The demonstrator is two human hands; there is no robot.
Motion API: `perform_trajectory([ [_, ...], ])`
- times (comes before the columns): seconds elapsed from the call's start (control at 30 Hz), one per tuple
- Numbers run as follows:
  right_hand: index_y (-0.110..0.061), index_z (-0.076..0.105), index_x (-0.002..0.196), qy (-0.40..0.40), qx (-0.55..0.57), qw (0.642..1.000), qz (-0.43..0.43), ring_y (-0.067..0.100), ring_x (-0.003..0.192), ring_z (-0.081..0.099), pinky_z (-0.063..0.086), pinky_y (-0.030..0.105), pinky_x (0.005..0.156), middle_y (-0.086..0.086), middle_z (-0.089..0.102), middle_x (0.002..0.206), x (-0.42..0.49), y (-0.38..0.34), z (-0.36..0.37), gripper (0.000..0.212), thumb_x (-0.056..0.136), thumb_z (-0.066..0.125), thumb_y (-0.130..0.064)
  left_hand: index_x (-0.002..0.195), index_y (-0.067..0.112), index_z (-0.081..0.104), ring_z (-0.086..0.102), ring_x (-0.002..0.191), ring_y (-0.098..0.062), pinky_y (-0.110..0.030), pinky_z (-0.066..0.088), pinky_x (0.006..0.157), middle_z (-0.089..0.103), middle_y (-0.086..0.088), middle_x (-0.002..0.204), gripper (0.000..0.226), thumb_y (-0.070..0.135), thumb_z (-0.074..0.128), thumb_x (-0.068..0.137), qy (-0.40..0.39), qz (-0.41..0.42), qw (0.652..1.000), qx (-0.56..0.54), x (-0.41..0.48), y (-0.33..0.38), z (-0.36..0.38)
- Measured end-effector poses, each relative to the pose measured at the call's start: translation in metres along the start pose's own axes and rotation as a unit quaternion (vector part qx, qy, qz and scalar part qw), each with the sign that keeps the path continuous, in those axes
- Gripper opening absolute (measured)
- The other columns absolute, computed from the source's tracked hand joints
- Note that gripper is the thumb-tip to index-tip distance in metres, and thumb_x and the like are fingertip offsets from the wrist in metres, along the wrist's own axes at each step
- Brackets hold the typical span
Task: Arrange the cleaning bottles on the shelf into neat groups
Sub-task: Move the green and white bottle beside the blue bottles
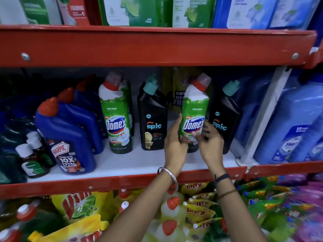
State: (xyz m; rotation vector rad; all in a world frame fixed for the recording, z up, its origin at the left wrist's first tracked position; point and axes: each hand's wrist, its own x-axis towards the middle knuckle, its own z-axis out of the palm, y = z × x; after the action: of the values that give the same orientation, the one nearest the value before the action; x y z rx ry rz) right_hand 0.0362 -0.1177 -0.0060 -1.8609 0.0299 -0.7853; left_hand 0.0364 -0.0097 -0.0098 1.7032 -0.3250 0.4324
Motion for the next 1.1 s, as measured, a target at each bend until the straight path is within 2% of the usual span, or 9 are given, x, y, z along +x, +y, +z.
perform_trajectory([
  [0.1,-0.011,0.060,0.122,0.009,0.012,1.000,0.012,-0.003,0.082,0.062,0.044,-0.001,0.062,0.004,0.070,0.098,-0.008,-0.006,-0.005,0.043,0.080,0.071,-0.008,0.138,0.040,0.038,0.062,0.109,-0.019,-0.044,0.056,0.087,0.055,0.008,0.134,0.074,-0.001,0.061,0.082,0.027,0.011,0.999,0.020,-0.007,0.004,-0.001],
  [0.2,-0.010,0.059,0.122,0.016,0.027,0.999,0.016,-0.002,0.082,0.062,0.045,0.000,0.062,0.004,0.069,0.098,-0.017,-0.010,-0.007,0.043,0.081,0.071,-0.010,0.136,0.048,0.036,0.066,0.099,-0.016,-0.042,0.059,0.078,0.053,0.020,0.123,0.076,0.007,0.067,0.081,0.051,0.016,0.998,0.045,-0.014,0.008,-0.008],
  [0.37,-0.016,0.062,0.115,-0.001,0.070,0.998,0.001,0.015,0.095,0.067,0.055,0.018,0.079,0.002,0.071,0.101,-0.052,-0.045,0.010,0.038,0.079,0.074,-0.016,0.129,0.052,0.042,0.061,0.112,-0.011,-0.040,0.057,0.088,0.058,0.016,0.128,0.067,0.013,0.068,0.081,0.076,0.032,0.997,-0.009,-0.034,0.015,-0.057],
  [0.47,-0.023,0.061,0.110,-0.001,0.097,0.995,-0.005,0.009,0.093,0.066,0.051,0.008,0.073,-0.010,0.068,0.095,-0.053,-0.055,0.010,0.035,0.079,0.073,-0.011,0.127,0.054,0.046,0.062,0.110,-0.012,-0.040,0.058,0.087,0.061,0.012,0.127,0.064,0.015,0.067,0.081,0.082,0.025,0.996,-0.024,-0.035,0.019,-0.064],
  [0.57,-0.016,0.062,0.113,-0.010,0.097,0.995,-0.015,0.009,0.095,0.065,0.051,0.009,0.076,0.000,0.069,0.103,-0.061,-0.064,0.021,0.037,0.079,0.074,-0.013,0.122,0.057,0.046,0.064,0.105,-0.007,-0.031,0.058,0.086,0.064,0.005,0.125,0.064,0.013,0.068,0.082,0.098,0.026,0.994,-0.030,-0.041,0.022,-0.080],
  [0.73,-0.012,0.061,0.115,-0.036,0.125,0.991,-0.014,0.010,0.092,0.066,0.050,0.007,0.070,0.002,0.069,0.102,-0.080,-0.084,0.061,0.042,0.076,0.075,-0.011,0.127,0.044,0.050,0.063,0.107,-0.001,-0.024,0.057,0.086,0.065,0.003,0.126,0.058,0.008,0.066,0.084,0.128,0.022,0.991,-0.044,-0.049,0.012,-0.127],
  [0.9,-0.026,0.059,0.107,-0.066,0.139,0.988,-0.005,-0.006,0.082,0.067,0.051,0.010,0.067,-0.020,0.067,0.092,-0.094,-0.097,0.096,0.037,0.077,0.074,-0.009,0.130,0.038,0.052,0.065,0.105,-0.008,-0.014,0.055,0.079,0.066,0.003,0.124,0.056,0.007,0.065,0.084,0.161,0.022,0.987,-0.001,-0.049,-0.001,-0.161],
  [1.0,-0.023,0.059,0.107,-0.076,0.142,0.987,-0.003,-0.015,0.080,0.063,0.049,0.005,0.067,-0.021,0.065,0.093,-0.100,-0.100,0.112,0.037,0.077,0.073,-0.007,0.131,0.040,0.050,0.065,0.105,-0.007,-0.016,0.055,0.080,0.065,0.006,0.125,0.059,0.007,0.065,0.085,0.169,0.021,0.985,0.012,-0.047,-0.009,-0.174],
  [1.1,-0.015,0.061,0.113,-0.070,0.142,0.987,0.004,-0.012,0.082,0.064,0.050,0.006,0.068,-0.012,0.067,0.097,-0.103,-0.100,0.125,0.040,0.076,0.074,-0.008,0.131,0.043,0.048,0.064,0.108,-0.007,-0.021,0.054,0.085,0.064,0.007,0.126,0.061,0.005,0.063,0.085,0.173,0.014,0.985,0.015,-0.046,-0.017,-0.182],
])
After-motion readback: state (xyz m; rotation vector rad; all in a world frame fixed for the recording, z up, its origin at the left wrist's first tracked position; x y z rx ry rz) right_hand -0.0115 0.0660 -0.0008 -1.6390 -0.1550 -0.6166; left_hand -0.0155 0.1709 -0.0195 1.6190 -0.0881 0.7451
